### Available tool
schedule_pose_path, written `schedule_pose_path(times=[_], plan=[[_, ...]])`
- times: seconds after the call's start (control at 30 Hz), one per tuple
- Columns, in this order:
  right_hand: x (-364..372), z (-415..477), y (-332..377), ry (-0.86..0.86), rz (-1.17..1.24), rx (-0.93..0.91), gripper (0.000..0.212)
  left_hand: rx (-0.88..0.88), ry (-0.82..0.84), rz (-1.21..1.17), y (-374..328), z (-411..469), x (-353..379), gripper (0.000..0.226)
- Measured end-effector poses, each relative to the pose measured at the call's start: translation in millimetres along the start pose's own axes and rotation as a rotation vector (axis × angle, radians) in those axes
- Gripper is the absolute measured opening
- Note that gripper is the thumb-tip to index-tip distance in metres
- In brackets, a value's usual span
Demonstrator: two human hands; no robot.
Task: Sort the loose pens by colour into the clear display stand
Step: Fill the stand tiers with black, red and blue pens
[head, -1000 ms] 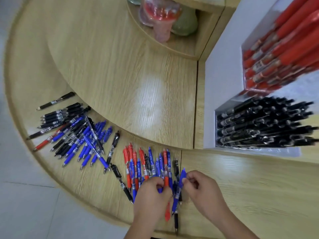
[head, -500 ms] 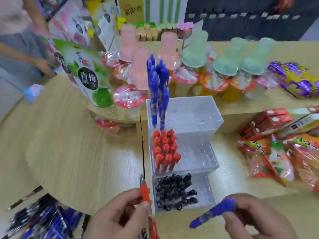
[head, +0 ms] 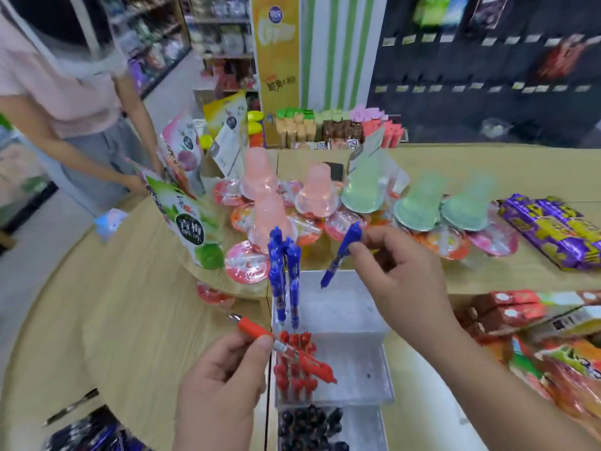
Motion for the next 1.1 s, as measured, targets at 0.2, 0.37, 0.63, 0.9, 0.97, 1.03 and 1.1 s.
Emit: schedule_pose_path(times=[0.2, 0.37, 0.63, 0.9, 0.97, 1.03, 1.1], plan=[[27, 28, -13, 0.043, 0.026, -0.063, 0.008, -0.075, -0.052, -0.022, 2, 16, 10, 0.012], [41, 29, -22, 0.12, -0.054, -0.108, 0.008, -0.168, -0.082, -0.065, 9, 22, 10, 0.009], [40, 31, -15, 0.189, -0.238, -0.178, 0.006, -0.205, -0.046, -0.07, 16, 22, 11, 0.011], [19, 16, -21, 0.164, -0.106, -0.048, 0.009, -0.177, -0.023, -0.078, 16, 19, 4, 0.02], [7, -8, -30, 0.144, -0.097, -0.006, 0.019, -0.192, -0.016, -0.108, 14, 15, 3, 0.02], [1, -43, -37, 0.182, -0.13, -0.016, 0.023, -0.19, -0.006, -0.135, 12, 8, 5, 0.021], [3, -78, -39, 0.254, -0.035, 0.032, 0.017, -0.192, -0.001, -0.193, 9, 0, 10, 0.021]])
Point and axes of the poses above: each hand's wrist, its own z-axis towards the middle knuckle, its own x-axis out of the palm, y = z × x, the point moved 1 cm from there along z, towards the middle knuckle
